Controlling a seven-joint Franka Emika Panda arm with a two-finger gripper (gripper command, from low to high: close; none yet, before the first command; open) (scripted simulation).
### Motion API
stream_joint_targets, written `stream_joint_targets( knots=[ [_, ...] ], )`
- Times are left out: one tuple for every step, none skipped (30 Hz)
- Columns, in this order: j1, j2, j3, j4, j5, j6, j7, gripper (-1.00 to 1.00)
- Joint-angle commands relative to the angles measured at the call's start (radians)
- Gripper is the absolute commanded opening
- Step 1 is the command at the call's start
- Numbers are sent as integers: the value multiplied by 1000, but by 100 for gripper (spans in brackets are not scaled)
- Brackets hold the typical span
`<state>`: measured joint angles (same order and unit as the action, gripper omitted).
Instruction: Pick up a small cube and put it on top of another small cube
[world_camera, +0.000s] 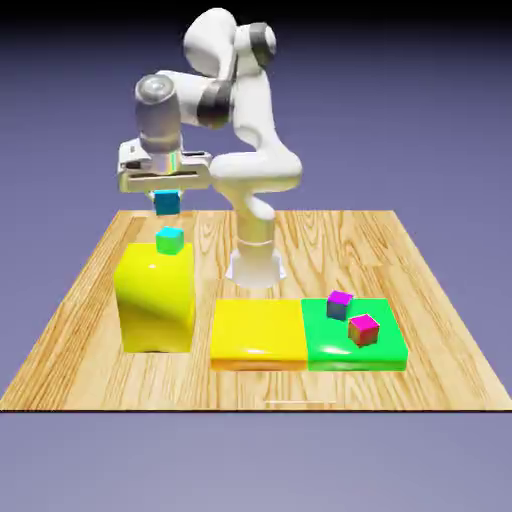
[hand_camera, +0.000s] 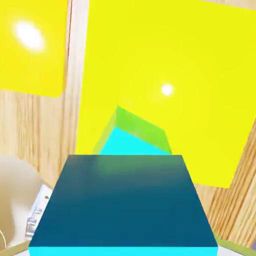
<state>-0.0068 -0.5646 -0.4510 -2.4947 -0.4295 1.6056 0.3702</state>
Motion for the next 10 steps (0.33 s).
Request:
stream_joint_targets(
  knots=[
    [-36, 8, 25, -16, 6, 23, -12, -100],
    [-72, 15, 49, -33, 13, 45, -24, -100],
    [-109, 23, 74, -49, 21, 68, -36, -100],
    [-145, 31, 99, -65, 29, 90, -48, -100],
    [-181, 38, 124, -82, 36, 113, -61, -100],
    [-217, 46, 148, -98, 44, 135, -73, -100],
    [-254, 54, 173, -114, 52, 157, -85, -100],
    [-257, 54, 175, -116, 53, 159, -86, -100],
    [-257, 54, 175, -116, 53, 159, -86, 100],
    [-257, 54, 175, -116, 53, 159, -86, 100]
  ],
)
